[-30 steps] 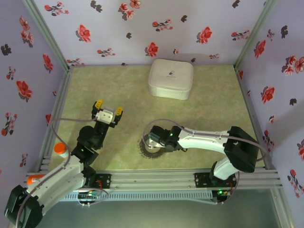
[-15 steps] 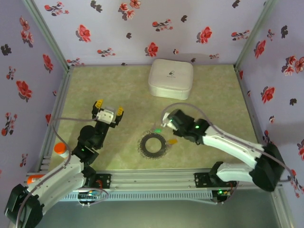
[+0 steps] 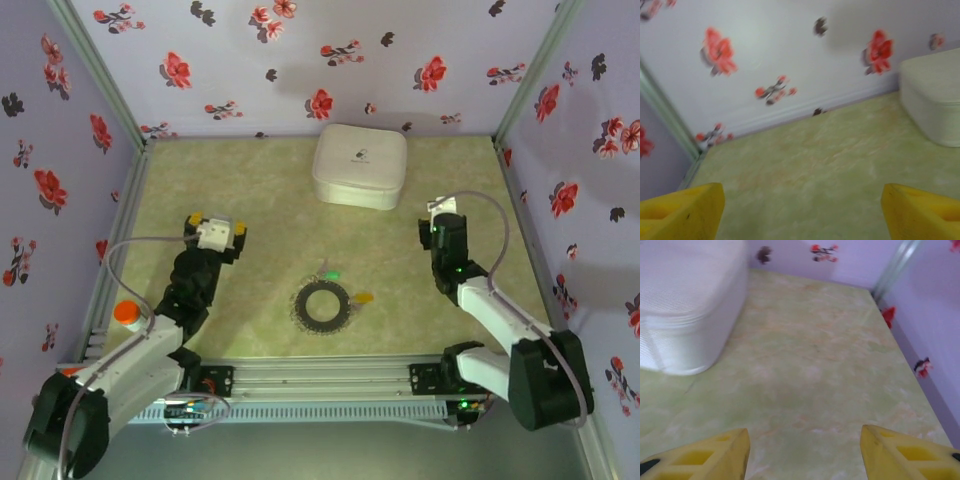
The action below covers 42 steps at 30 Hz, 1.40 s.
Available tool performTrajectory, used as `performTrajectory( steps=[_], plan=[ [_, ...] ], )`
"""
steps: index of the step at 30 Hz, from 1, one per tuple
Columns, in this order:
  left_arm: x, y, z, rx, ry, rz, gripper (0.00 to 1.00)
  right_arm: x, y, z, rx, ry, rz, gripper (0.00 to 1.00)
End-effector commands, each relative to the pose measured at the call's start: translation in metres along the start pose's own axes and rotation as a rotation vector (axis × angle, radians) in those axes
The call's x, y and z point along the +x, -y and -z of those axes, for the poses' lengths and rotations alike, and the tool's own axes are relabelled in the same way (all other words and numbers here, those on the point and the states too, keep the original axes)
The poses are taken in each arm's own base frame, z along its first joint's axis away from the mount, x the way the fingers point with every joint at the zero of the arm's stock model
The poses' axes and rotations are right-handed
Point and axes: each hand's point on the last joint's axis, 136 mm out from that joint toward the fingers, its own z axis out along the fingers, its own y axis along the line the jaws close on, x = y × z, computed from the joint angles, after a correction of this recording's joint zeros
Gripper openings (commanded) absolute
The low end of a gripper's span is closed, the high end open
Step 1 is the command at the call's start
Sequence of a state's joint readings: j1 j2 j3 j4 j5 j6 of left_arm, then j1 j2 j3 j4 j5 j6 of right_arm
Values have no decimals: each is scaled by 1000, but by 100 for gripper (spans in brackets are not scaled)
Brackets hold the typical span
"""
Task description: Put the keys on the keyring
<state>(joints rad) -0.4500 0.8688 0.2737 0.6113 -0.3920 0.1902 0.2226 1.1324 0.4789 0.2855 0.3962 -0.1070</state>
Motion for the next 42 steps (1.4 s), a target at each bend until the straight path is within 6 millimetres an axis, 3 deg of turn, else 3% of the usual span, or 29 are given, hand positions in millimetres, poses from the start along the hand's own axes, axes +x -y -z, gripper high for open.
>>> performTrajectory(
  steps=[1, 5, 9, 12, 15, 18, 24, 29, 34, 38, 42],
  plan=[
    [15, -25, -10, -106, -57, 146, 81, -16, 21, -14, 69, 156, -194, 62],
    [25, -41, -22, -171, -110, 102, 81, -7, 33, -27, 113, 144, -245, 64],
    [46, -66, -23, -266, -172, 78, 81, -19, 47, -21, 131, 293, -317, 65],
    [58, -78, -23, -302, -211, 59, 81, -14, 48, -28, 109, 217, -315, 63],
    [67, -81, -29, -312, -242, 50, 81, 0, 36, -27, 47, 70, -255, 63],
    [75, -81, -40, -321, -256, 68, 81, 12, 39, -27, 55, 124, -314, 65],
    [99, -81, -65, -354, -282, 76, 83, 44, 24, -59, 11, 122, -332, 65],
    [111, -81, -76, -358, -290, 82, 86, 42, 12, -66, -56, 81, -301, 66],
    [122, -89, -72, -315, -276, 182, 87, 43, 11, -70, -68, 52, -301, 67],
    [128, -75, -76, -245, -275, 158, 87, 43, 12, -70, -67, 46, -300, 68],
    [132, -88, -75, -304, -282, 191, 93, 42, 12, -71, -66, 47, -300, 68]
  ],
)
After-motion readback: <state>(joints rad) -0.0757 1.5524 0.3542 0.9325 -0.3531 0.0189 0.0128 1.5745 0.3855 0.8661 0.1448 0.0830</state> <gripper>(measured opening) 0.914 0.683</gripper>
